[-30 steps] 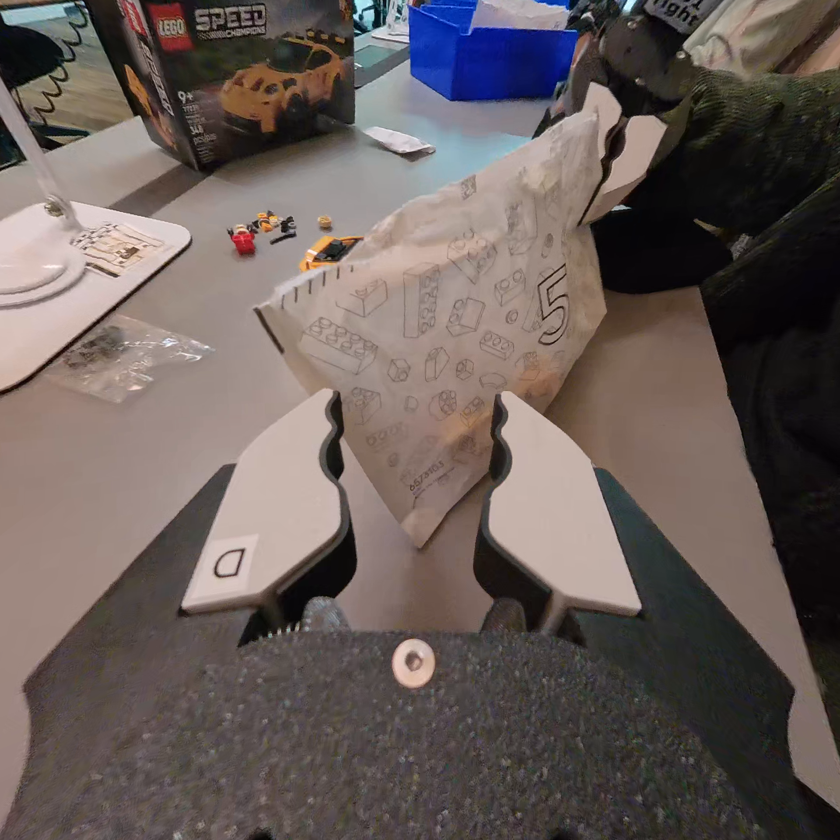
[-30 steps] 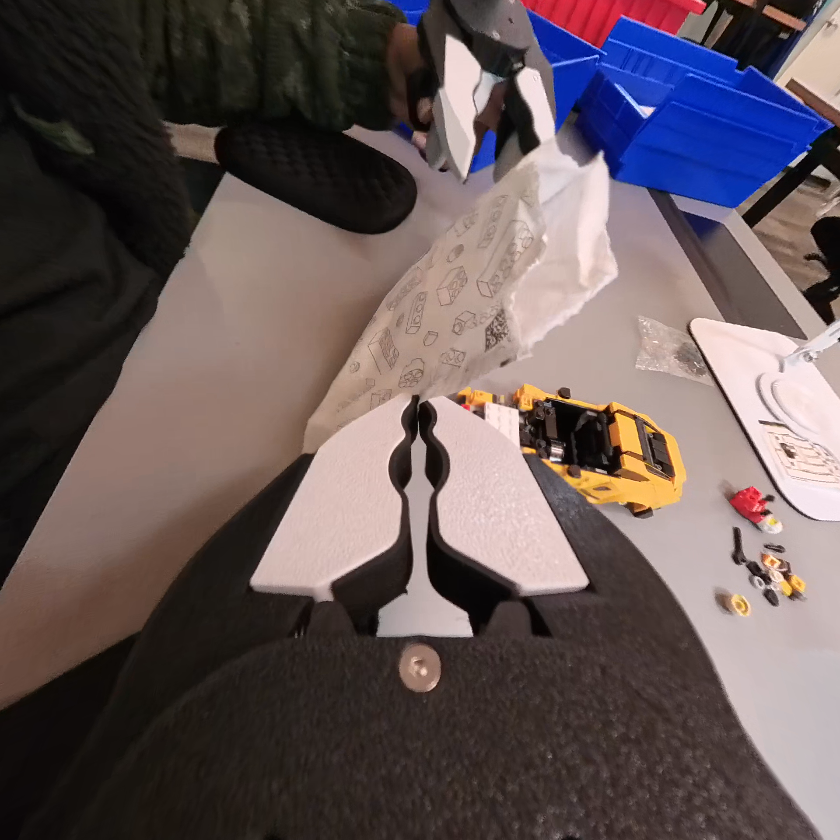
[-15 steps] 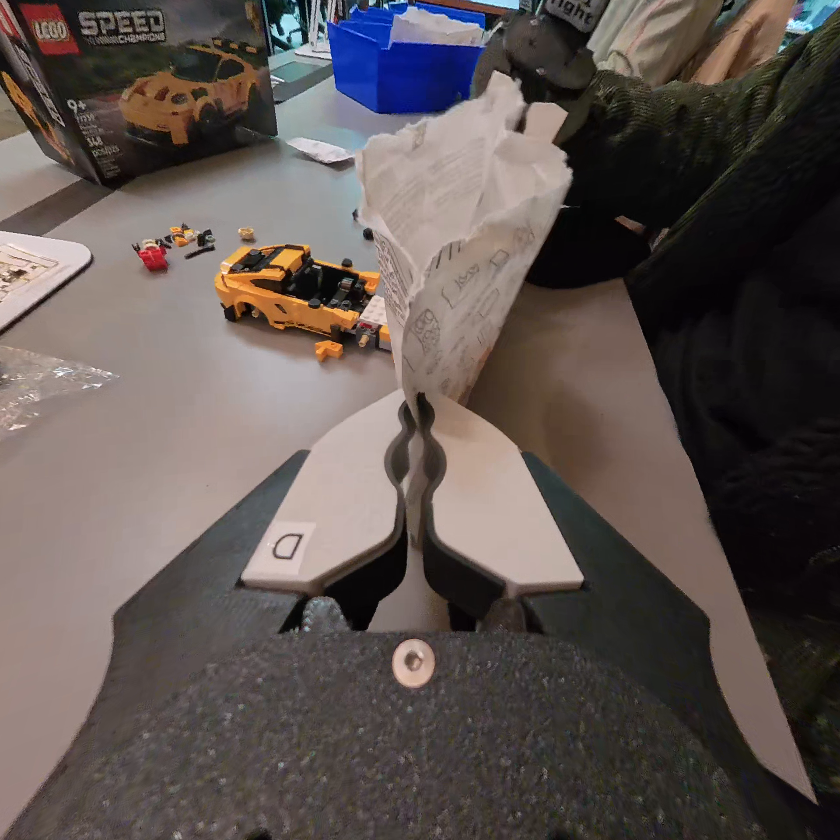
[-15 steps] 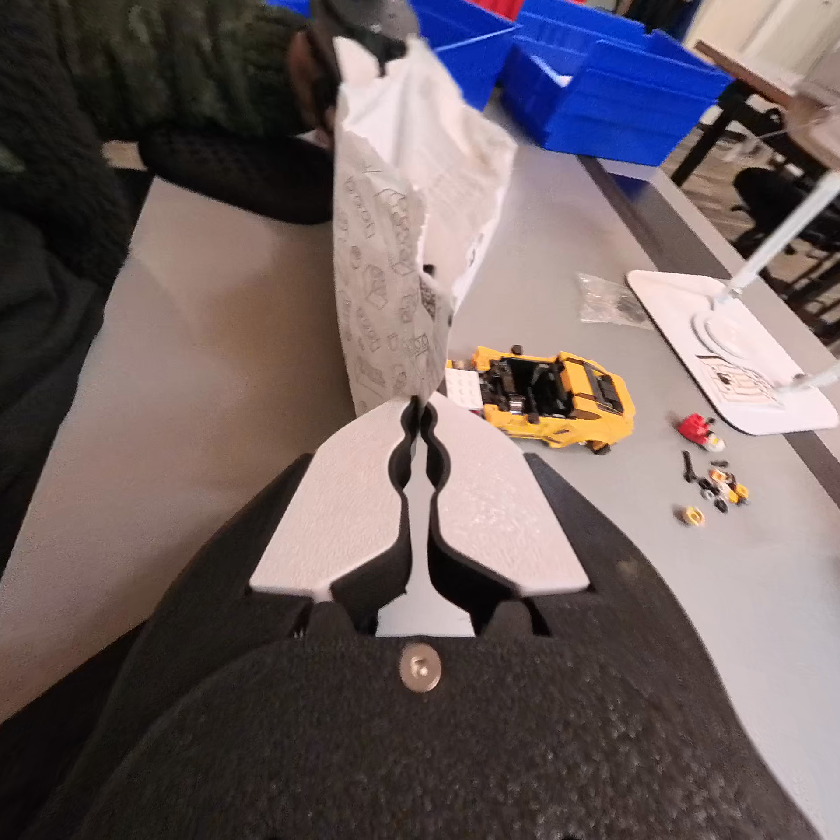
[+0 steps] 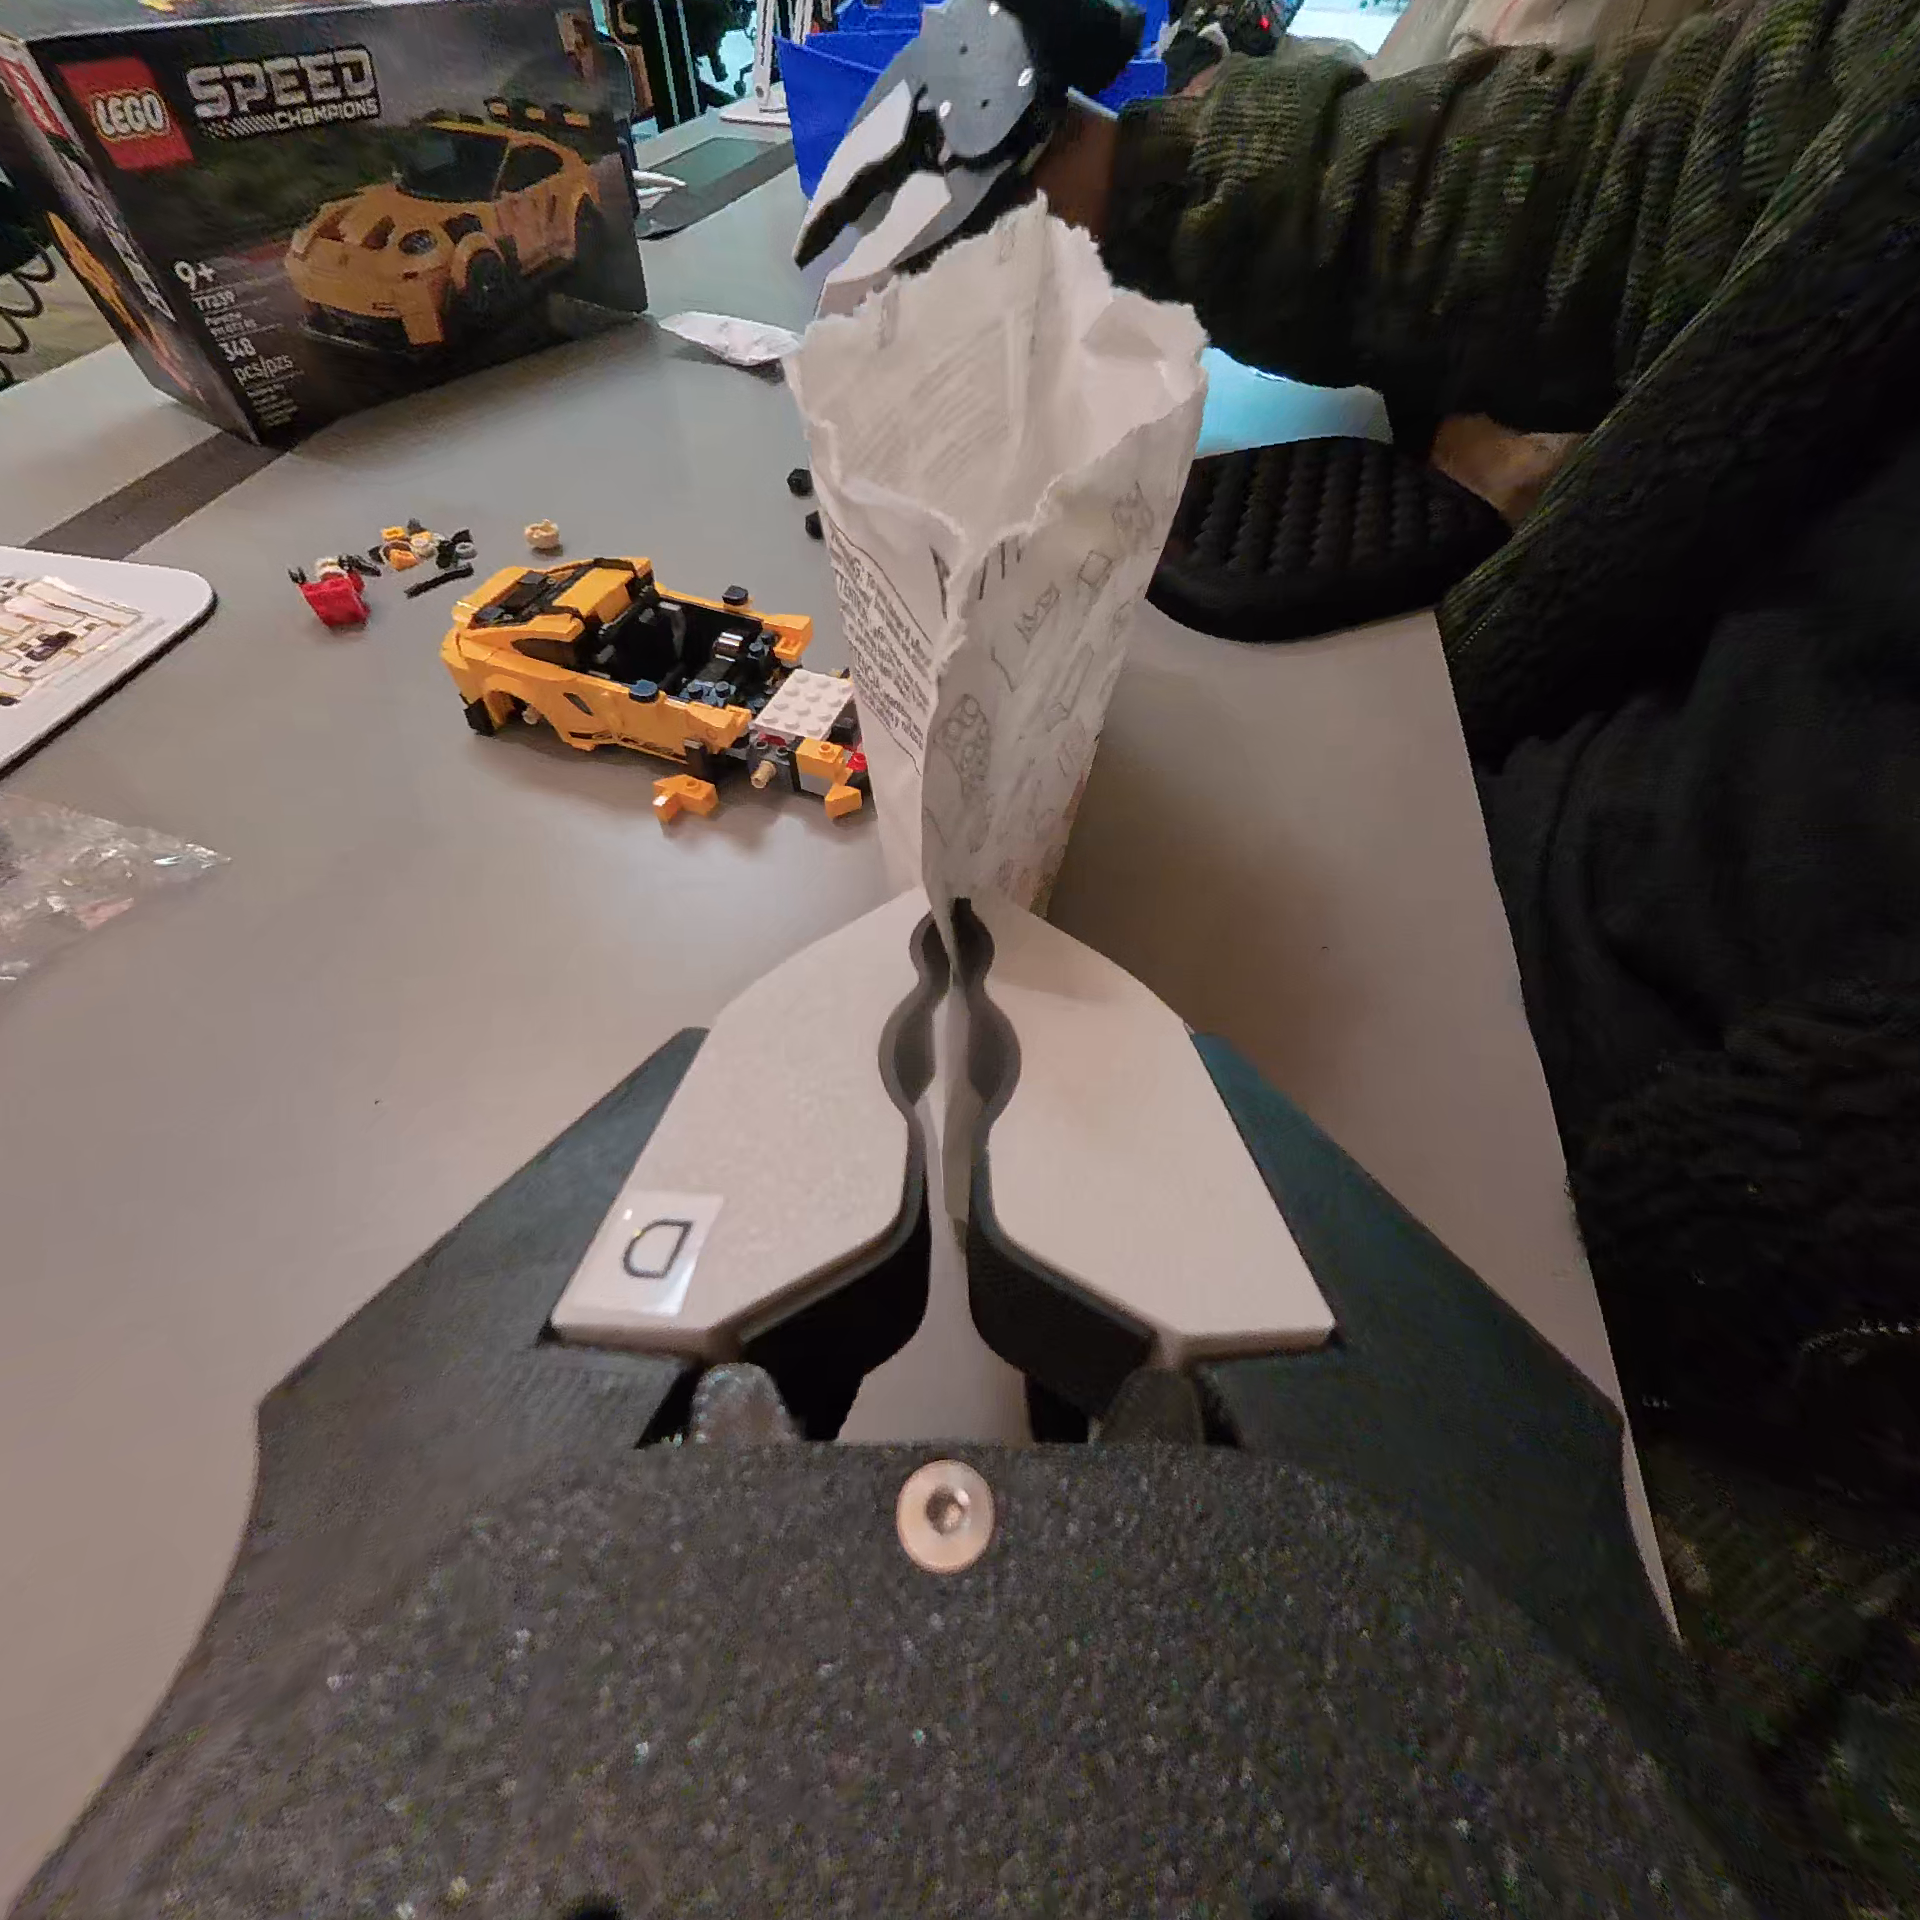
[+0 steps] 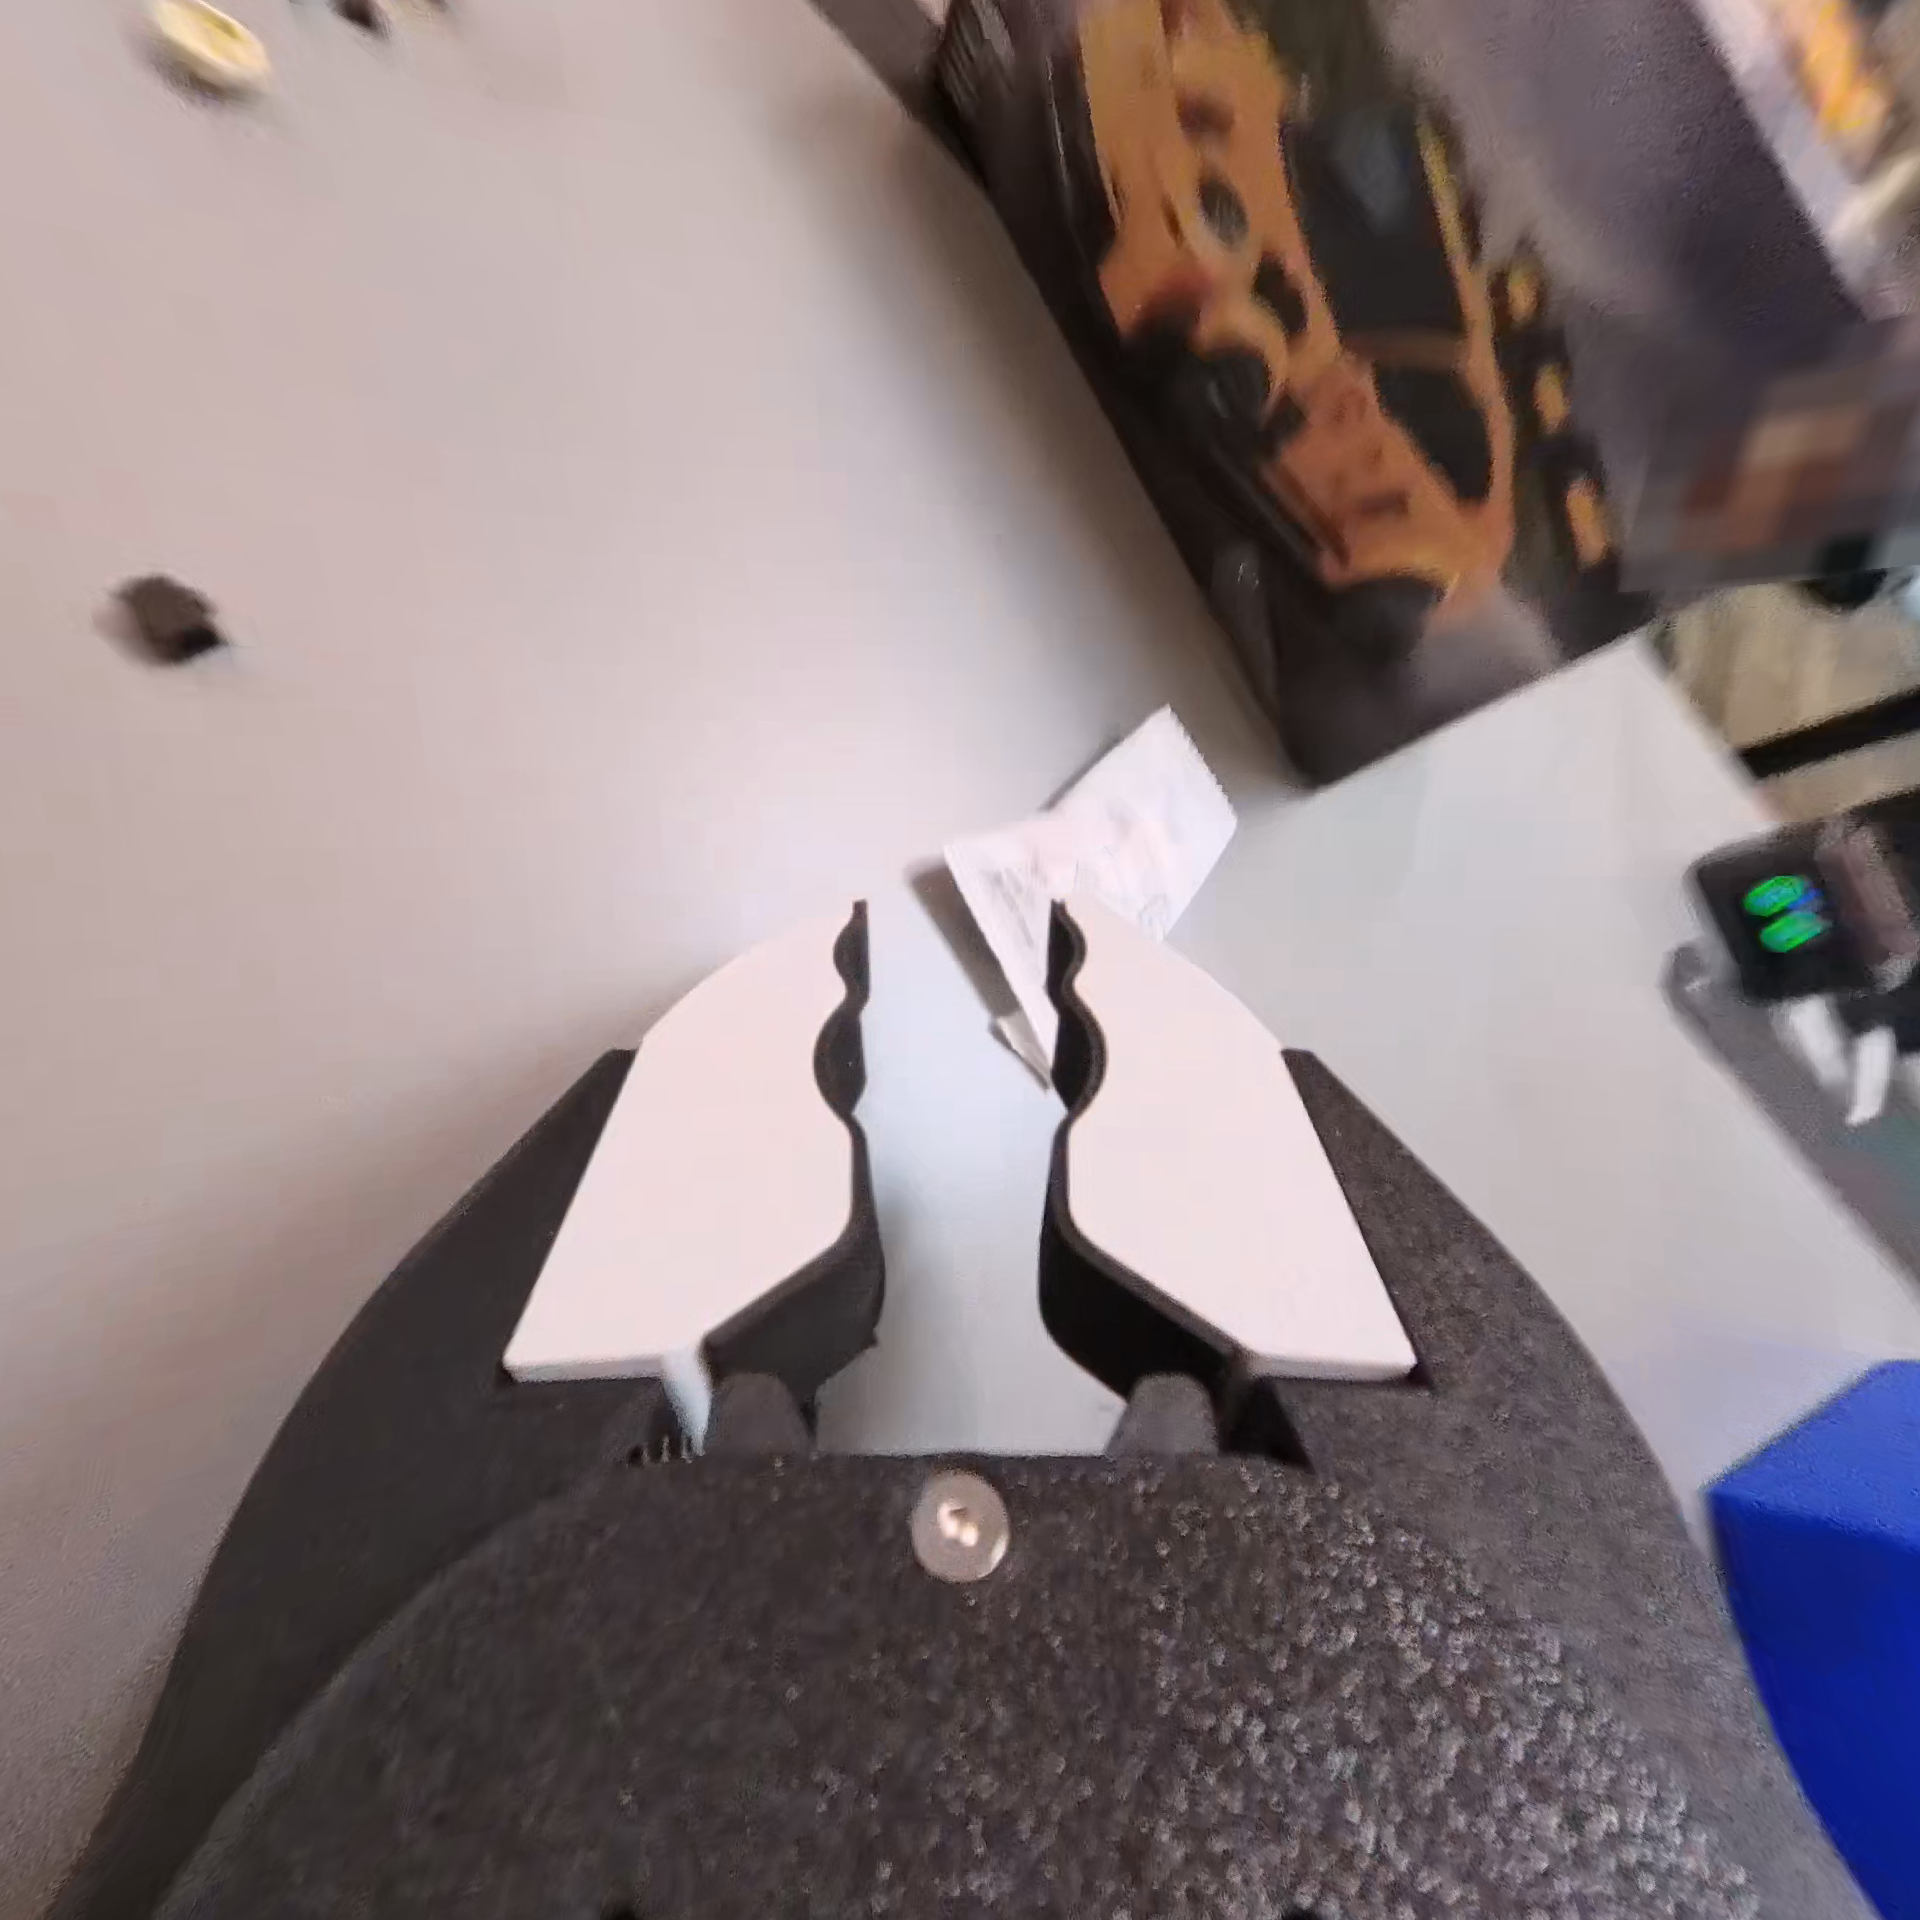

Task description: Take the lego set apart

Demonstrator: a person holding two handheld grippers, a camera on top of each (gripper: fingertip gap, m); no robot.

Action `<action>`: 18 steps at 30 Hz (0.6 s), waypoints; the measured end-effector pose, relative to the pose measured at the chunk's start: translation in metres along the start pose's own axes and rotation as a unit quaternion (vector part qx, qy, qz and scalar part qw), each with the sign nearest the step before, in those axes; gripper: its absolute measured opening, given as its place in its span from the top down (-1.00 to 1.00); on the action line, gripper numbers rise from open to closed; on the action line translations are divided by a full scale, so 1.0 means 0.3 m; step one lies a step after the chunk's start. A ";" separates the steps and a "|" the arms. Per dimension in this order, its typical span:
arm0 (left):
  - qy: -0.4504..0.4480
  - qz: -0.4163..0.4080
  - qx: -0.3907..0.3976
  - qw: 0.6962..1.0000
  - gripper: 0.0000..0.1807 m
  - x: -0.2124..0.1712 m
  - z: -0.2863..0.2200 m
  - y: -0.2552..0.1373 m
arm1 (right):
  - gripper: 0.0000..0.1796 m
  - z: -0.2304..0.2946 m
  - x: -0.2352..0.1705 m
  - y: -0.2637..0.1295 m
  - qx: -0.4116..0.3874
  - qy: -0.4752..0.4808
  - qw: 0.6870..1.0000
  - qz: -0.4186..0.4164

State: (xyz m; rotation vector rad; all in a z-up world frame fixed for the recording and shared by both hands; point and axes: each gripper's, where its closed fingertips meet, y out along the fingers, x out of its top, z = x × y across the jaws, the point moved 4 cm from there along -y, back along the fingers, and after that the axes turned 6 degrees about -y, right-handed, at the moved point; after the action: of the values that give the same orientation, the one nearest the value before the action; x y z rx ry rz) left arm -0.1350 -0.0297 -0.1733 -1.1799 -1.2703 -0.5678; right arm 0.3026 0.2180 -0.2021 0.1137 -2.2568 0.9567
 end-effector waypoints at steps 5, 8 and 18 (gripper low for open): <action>-0.004 -0.004 -0.007 1.000 0.99 -0.003 -0.006 0.008 | 0.43 -0.103 -0.059 0.074 0.069 0.182 0.981 0.025; -0.009 -0.006 -0.012 1.000 0.99 -0.002 -0.003 0.011 | 0.26 -0.154 -0.087 0.120 0.128 0.287 0.947 0.058; 0.009 -0.001 -0.074 0.997 1.00 -0.017 -0.046 -0.005 | 0.51 -0.135 -0.072 0.208 0.152 0.285 0.941 0.106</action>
State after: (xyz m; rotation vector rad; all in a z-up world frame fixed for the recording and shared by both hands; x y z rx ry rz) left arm -0.1319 -0.0440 -0.1756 -1.2918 -1.2311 -0.6824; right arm 0.3214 0.2864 -0.2329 -0.2502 -1.6012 1.2602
